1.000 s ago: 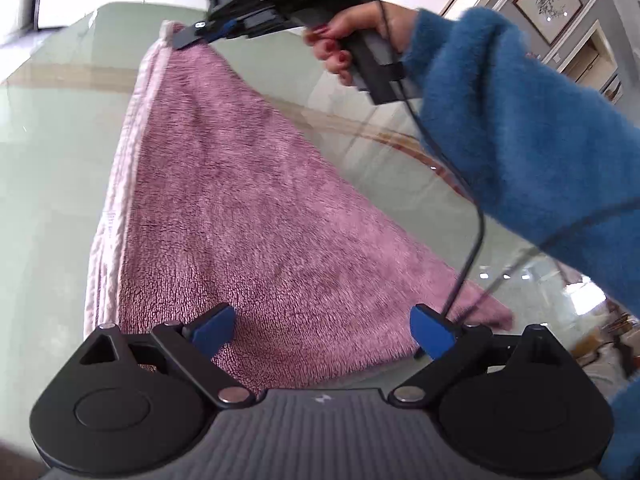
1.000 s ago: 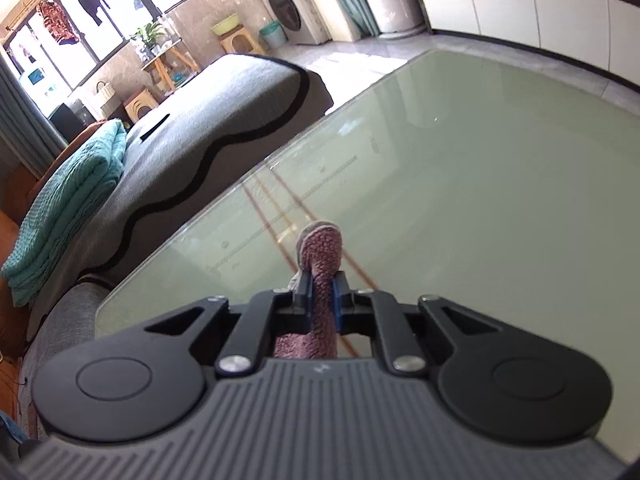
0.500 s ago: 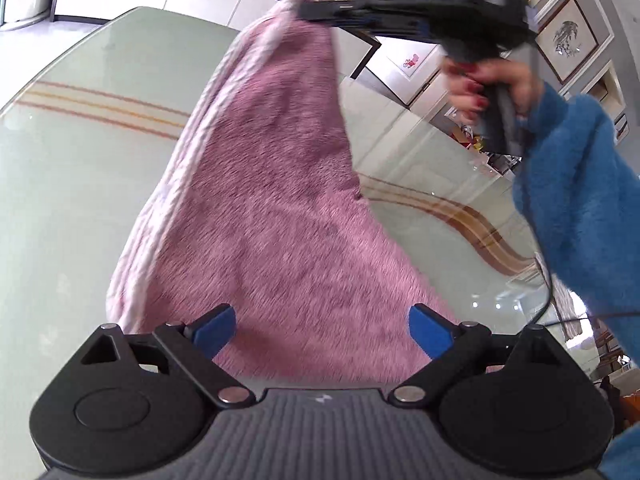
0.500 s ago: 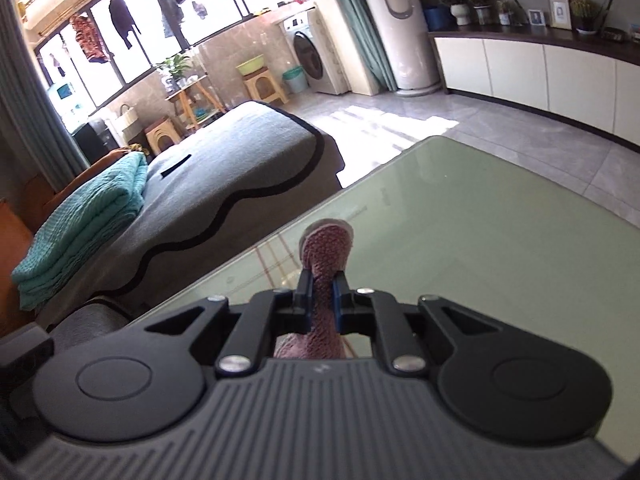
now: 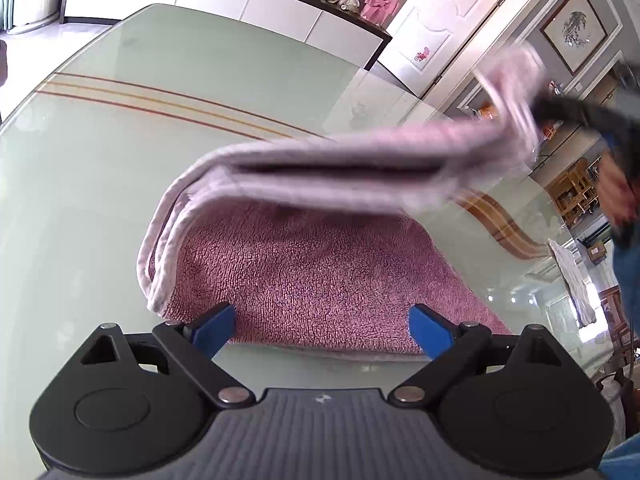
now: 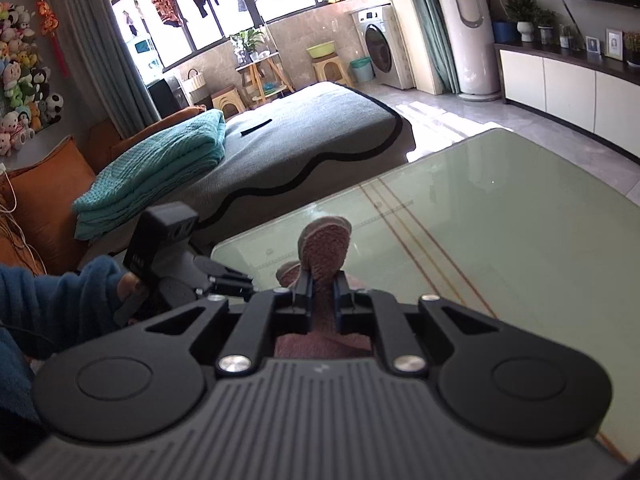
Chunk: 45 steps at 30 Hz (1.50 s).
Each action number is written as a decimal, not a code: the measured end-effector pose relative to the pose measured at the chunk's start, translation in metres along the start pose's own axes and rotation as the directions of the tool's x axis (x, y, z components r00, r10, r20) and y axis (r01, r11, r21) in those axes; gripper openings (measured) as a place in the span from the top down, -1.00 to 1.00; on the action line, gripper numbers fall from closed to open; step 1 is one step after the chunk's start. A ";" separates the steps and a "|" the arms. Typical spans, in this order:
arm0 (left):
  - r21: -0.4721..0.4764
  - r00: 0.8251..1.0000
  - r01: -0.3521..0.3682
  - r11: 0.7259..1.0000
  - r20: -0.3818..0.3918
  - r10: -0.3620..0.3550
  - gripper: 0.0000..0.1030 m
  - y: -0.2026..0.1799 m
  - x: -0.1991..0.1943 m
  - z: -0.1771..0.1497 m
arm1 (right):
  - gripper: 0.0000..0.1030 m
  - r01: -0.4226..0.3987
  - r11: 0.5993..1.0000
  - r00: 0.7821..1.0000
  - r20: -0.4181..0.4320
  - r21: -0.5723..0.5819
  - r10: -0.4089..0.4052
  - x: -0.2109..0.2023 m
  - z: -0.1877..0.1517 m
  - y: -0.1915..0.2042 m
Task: Fold towel
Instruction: 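Grasp the triangle tip with the right gripper and lift it over toward the folded edge, then lower the held tip onto the towel and open the right gripper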
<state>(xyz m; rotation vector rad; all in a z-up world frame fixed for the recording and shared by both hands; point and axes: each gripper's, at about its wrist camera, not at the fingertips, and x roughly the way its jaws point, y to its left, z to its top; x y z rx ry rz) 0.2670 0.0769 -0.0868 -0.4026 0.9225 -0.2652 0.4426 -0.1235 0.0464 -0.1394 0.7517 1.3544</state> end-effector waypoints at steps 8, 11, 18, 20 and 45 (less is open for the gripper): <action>0.025 1.000 -0.017 1.000 -0.015 0.018 -0.86 -0.003 0.003 0.001 | 0.81 0.036 0.995 0.999 -0.022 0.092 -0.035 -0.024 -0.074 0.015; 0.034 0.999 -0.023 0.999 -0.022 0.023 -0.85 -0.003 0.000 0.002 | 0.81 0.047 0.991 0.999 -0.015 0.124 -0.045 -0.026 -0.094 0.017; 0.035 0.997 -0.064 0.997 -0.048 0.066 -0.85 0.003 -0.010 0.000 | 0.79 0.067 0.981 0.998 -0.014 0.183 -0.066 -0.016 -0.133 0.011; 0.032 0.996 -0.078 0.996 -0.049 0.080 -0.85 0.006 -0.013 -0.001 | 0.78 0.070 0.977 0.997 0.000 0.201 -0.071 -0.014 -0.142 0.008; 0.210 0.997 -0.050 0.976 -0.052 0.062 -0.86 -0.032 -0.019 0.010 | -0.09 0.243 0.957 0.947 0.175 0.158 -0.270 -0.070 -0.131 0.070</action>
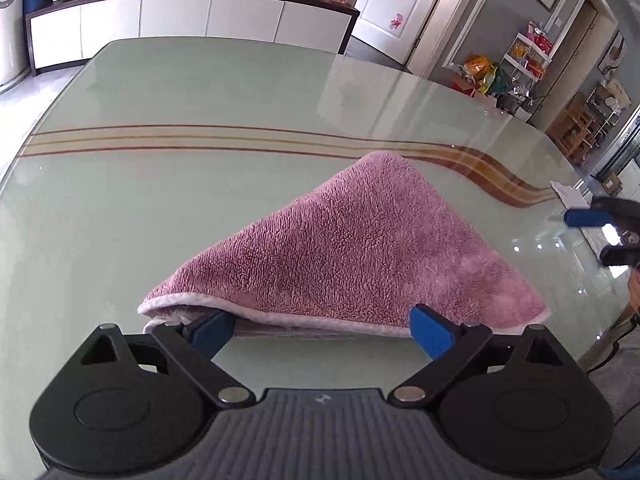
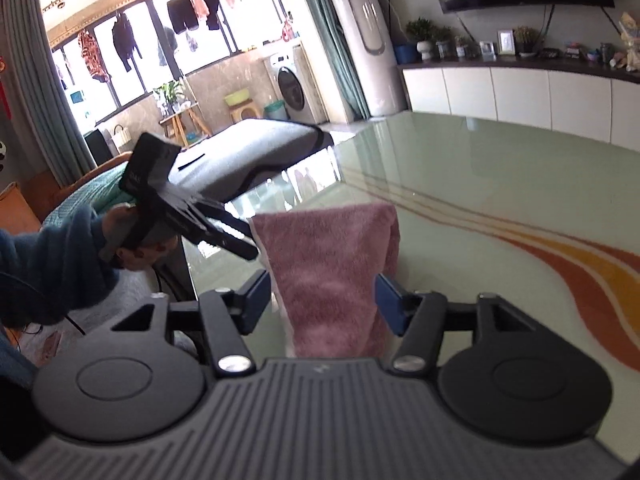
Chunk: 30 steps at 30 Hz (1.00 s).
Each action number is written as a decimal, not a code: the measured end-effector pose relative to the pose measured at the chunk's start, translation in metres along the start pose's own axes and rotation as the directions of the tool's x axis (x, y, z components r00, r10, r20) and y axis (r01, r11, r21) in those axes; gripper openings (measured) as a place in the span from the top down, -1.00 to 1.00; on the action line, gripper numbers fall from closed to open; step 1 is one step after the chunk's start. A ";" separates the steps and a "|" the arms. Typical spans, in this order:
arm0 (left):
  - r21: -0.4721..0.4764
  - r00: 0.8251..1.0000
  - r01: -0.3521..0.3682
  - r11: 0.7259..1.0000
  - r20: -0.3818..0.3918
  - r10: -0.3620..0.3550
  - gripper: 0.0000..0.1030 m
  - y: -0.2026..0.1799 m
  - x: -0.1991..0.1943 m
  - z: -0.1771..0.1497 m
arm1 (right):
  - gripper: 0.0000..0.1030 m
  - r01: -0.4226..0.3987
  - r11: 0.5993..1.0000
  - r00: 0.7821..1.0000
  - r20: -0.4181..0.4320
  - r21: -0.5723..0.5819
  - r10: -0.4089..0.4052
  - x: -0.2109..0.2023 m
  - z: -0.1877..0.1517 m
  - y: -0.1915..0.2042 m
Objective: Fold towel
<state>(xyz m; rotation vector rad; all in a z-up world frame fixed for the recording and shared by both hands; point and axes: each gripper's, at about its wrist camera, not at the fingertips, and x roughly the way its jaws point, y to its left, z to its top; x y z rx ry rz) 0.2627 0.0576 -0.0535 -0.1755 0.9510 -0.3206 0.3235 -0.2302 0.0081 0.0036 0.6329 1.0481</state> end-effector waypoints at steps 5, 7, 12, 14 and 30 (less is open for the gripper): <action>0.033 1.000 -0.007 0.999 0.010 0.007 -0.86 -0.007 -0.012 -0.008 | 0.27 0.034 0.997 0.992 -0.116 -0.071 -0.042 0.047 0.000 0.027; 0.049 0.999 0.002 0.999 0.032 -0.003 -0.86 -0.009 -0.021 -0.008 | 0.52 0.056 0.996 0.982 -0.179 -0.067 -0.068 0.071 -0.011 0.028; 0.095 0.997 -0.002 0.995 0.075 -0.006 -0.87 -0.018 -0.023 0.004 | 0.69 0.140 0.990 0.962 -0.235 -0.009 -0.138 0.084 -0.039 0.009; 0.093 0.998 -0.004 0.996 0.069 -0.003 -0.87 -0.016 -0.014 0.010 | 0.69 0.164 0.986 0.961 -0.230 0.025 -0.154 0.080 -0.045 0.001; 0.203 0.989 -0.146 0.968 -0.004 0.150 -0.85 -0.024 0.030 0.012 | 0.80 0.192 0.975 0.972 -0.162 0.114 -0.173 0.071 -0.057 -0.005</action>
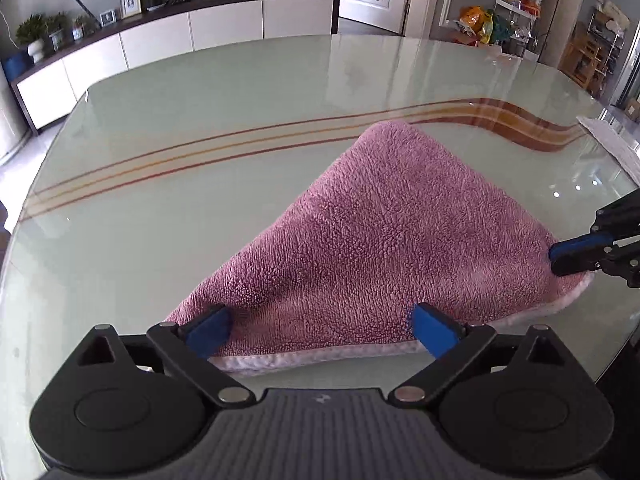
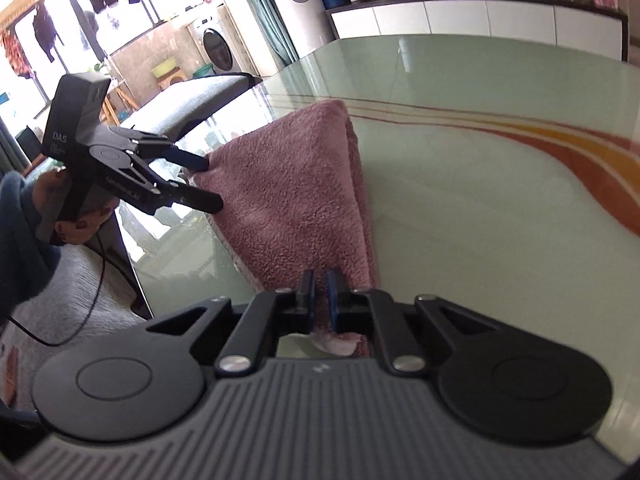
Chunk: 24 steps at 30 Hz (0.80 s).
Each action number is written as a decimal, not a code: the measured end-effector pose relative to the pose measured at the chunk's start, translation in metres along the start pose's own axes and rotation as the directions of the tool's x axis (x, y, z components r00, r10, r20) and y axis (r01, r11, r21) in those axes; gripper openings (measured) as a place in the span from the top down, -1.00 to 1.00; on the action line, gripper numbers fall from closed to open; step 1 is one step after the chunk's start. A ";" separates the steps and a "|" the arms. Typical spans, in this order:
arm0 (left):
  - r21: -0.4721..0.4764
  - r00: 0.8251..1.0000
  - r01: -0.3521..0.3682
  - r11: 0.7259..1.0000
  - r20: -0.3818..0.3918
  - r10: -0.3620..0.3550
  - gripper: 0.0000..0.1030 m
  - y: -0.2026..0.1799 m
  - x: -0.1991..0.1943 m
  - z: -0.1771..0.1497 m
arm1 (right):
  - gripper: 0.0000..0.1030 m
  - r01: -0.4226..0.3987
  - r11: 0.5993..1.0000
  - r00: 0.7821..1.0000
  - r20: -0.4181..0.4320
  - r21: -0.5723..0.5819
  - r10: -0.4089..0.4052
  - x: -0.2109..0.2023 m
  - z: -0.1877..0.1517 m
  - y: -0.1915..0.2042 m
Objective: Fold towel
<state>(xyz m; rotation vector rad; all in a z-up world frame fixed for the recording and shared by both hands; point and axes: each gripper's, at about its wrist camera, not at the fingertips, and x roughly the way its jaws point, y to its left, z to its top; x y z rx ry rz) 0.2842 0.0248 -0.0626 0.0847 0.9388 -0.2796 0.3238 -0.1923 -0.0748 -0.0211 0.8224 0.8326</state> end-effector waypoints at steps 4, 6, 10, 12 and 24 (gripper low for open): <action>-0.026 0.996 0.066 0.997 0.065 -0.064 -0.84 -0.002 -0.022 0.008 | 0.69 0.005 0.999 0.995 0.099 -0.037 -0.001 -0.008 0.022 0.024; -0.018 0.994 0.077 0.997 0.083 -0.075 -0.84 -0.006 -0.027 0.012 | 0.68 0.041 0.997 0.992 0.120 -0.071 -0.032 -0.002 0.035 0.033; 0.027 0.995 0.038 0.999 0.087 -0.040 -0.84 -0.021 -0.025 0.020 | 0.68 0.091 0.990 0.989 0.128 -0.111 -0.077 0.030 0.061 0.044; 0.028 0.997 0.020 0.999 0.071 -0.022 -0.84 -0.023 -0.018 0.020 | 0.68 0.101 0.988 0.988 0.126 -0.114 -0.087 0.050 0.073 0.045; 0.011 1.000 -0.022 1.000 0.016 0.022 -0.91 -0.025 0.016 0.012 | 0.67 0.166 0.983 0.986 0.017 -0.078 -0.166 0.105 0.075 0.027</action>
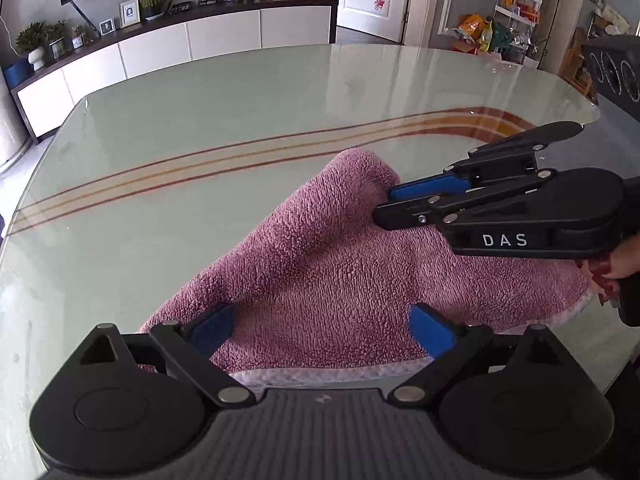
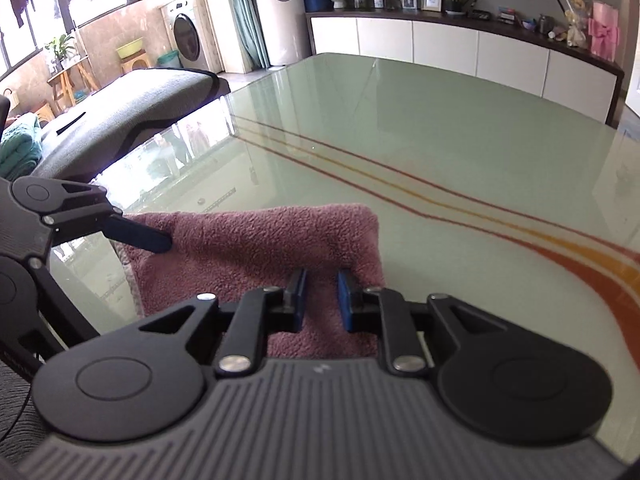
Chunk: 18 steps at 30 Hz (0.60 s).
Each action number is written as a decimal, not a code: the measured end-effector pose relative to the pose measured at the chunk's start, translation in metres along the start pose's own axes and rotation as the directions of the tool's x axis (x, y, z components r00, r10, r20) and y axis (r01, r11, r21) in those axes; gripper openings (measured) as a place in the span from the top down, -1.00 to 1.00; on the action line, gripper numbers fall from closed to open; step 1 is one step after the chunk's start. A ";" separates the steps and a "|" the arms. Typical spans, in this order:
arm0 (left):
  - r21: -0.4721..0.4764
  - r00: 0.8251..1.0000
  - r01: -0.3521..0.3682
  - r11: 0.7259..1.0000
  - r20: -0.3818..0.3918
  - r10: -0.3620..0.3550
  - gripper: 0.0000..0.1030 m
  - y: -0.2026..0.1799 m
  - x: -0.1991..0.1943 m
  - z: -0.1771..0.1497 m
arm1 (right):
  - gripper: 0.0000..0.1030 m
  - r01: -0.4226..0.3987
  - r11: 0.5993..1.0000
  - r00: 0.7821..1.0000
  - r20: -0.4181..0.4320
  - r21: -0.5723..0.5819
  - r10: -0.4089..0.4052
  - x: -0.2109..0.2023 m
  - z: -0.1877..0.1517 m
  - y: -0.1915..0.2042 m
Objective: Fold towel
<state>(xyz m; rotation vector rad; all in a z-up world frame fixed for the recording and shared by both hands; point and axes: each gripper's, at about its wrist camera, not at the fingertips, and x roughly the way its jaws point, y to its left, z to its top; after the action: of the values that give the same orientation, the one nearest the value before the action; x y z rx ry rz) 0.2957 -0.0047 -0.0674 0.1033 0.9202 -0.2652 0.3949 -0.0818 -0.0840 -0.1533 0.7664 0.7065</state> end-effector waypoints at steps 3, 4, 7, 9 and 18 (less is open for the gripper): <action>-0.014 1.000 -0.011 1.000 0.006 0.011 -0.88 -0.001 -0.003 0.001 | 0.64 0.010 1.000 1.000 0.028 -0.016 -0.010 -0.006 -0.005 0.004; -0.026 1.000 -0.014 1.000 0.010 0.015 -0.86 -0.001 -0.006 0.001 | 0.56 0.012 1.000 0.999 0.040 -0.013 -0.012 -0.012 -0.006 0.005; -0.055 0.999 -0.031 0.998 0.029 0.033 -0.85 -0.001 -0.018 0.000 | 0.18 0.019 1.000 0.996 0.081 0.001 -0.019 -0.032 -0.011 0.012; -0.069 0.998 -0.048 0.996 0.044 0.052 -0.85 -0.002 -0.028 -0.001 | 0.14 0.034 0.999 0.994 0.103 0.005 -0.034 -0.053 -0.019 0.016; -0.136 0.989 -0.133 0.982 0.050 0.141 -0.93 -0.026 -0.067 -0.041 | -0.28 0.096 0.984 0.984 0.133 0.147 -0.116 -0.128 -0.083 0.022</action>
<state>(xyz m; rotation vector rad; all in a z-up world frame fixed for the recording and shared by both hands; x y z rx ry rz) 0.2188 -0.0098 -0.0381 0.0362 0.8653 -0.0785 0.2676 -0.1641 -0.0541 -0.0163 0.6649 0.5538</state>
